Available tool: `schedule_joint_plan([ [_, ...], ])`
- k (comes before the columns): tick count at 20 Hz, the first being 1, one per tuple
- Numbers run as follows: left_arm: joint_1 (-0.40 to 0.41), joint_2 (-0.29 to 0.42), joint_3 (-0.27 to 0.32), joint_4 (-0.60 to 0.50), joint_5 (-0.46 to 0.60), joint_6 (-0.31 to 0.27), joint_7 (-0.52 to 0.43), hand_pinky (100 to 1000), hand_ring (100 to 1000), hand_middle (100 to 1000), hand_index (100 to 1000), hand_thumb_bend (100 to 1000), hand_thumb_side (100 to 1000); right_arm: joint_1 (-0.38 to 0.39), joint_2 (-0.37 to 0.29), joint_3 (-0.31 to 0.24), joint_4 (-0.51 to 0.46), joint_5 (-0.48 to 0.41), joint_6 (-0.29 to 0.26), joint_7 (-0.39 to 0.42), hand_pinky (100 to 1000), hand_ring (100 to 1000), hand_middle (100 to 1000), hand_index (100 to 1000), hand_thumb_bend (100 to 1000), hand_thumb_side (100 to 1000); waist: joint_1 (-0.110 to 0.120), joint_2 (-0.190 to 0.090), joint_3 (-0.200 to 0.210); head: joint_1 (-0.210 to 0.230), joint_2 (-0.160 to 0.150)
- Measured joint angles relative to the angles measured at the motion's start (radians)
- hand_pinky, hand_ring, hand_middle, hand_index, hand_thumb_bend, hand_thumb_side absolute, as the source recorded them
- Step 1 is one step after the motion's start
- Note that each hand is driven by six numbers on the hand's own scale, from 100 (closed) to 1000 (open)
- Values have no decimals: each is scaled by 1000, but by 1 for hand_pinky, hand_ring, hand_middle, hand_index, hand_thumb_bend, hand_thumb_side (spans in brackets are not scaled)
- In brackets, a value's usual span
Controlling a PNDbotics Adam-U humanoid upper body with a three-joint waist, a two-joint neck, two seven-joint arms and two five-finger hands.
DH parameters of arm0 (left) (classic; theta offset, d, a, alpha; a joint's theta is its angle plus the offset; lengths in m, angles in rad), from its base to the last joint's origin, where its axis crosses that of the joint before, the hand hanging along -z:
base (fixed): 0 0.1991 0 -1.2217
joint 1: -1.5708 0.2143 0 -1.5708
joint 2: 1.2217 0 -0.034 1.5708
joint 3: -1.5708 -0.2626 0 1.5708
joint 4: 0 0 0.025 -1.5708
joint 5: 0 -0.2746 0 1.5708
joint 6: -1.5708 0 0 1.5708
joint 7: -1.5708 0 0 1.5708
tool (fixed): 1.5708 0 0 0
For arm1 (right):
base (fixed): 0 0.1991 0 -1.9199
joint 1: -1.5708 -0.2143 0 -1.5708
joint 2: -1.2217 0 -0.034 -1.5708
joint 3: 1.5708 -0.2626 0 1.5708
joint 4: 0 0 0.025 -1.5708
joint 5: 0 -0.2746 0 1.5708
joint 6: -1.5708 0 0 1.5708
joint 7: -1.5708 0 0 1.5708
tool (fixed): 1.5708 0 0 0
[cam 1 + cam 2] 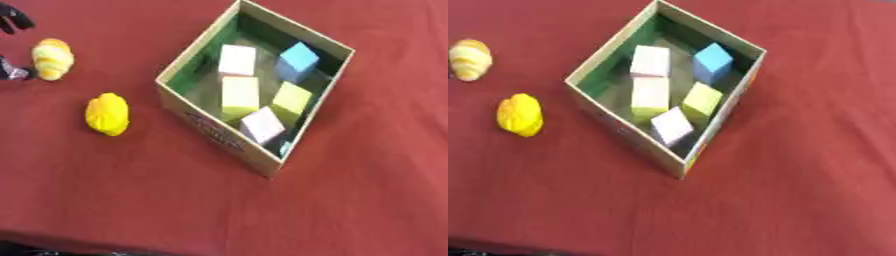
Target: Pick up objects on the table and place them in the box.
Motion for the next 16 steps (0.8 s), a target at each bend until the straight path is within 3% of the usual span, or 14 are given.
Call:
schedule_joint_plan([
  [8, -81, -65, 53, 157, -81, -86, -116, 835, 779, 756, 852, 467, 100, 0, 18, -3, 0, 0, 10, -12, 819, 807, 627, 818, 100, 574, -9, 16, -3, 5, -15],
  [16, -119, -87, 96, 178, -108, -112, -251, 830, 771, 747, 850, 447, 100, -1, 33, -6, 0, 0, 24, -28, 817, 804, 624, 815, 100, 575, -14, 29, -1, 9, -19],
])
